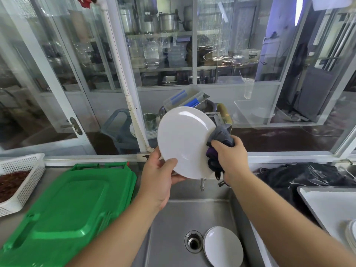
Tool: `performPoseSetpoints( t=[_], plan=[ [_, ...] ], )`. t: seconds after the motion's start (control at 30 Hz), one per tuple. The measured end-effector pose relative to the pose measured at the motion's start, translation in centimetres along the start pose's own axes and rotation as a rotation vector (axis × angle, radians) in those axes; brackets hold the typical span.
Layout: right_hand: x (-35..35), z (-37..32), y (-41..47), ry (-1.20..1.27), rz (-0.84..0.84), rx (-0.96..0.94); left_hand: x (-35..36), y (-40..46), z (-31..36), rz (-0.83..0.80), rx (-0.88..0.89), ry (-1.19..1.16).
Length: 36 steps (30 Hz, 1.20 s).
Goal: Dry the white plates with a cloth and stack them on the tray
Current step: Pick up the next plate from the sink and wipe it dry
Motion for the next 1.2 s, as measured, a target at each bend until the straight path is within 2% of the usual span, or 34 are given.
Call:
performPoseSetpoints(
  t=[0.13,0.3,0.47,0.63,0.83,0.9,1.03,1.2],
  plan=[
    [0.2,4.2,-2.0,0.184,0.105,0.111,0.5,-0.4,-1.1,0.075,0.031,-0.043],
    [-0.4,6.2,-2.6,0.281,0.158,0.146,0.8,-1.1,-2.7,0.044,0.0,-0.08],
    [-0.7,4.0,-1.1,0.071,0.07,0.058,0.1,-0.7,-2.4,0.021,-0.095,-0.024],
    [-0.6,0.2,0.4,-0.105,-0.073,-0.067,-2.1,0.6,-0.4,-0.126,-0.201,0.029],
    [0.9,-4.1,1.0,-0.403,-0.284,-0.258,-2.5,0.7,2.0,-0.261,-0.143,0.165],
    [0.9,-4.9,1.0,-0.404,-0.284,-0.284,-2.0,0.4,2.3,-0.256,-0.106,0.178],
    [0.1,-4.2,0.7,-0.29,-0.169,-0.223,-1.0,-0.3,2.1,-0.201,-0.055,0.111],
    [0.2,-2.6,-0.7,-0.561,-0.124,-0.335,-1.0,-0.8,1.3,-0.063,-0.013,0.11]
  ],
)
Point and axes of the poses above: each hand's wrist, its own y-axis towards the middle knuckle, its own x-axis out of the palm, z = x × y, the point moved 9 cm from there along y, towards the middle knuckle, and after that the axes turned 14 degrees about y, right-handed, at the moved point
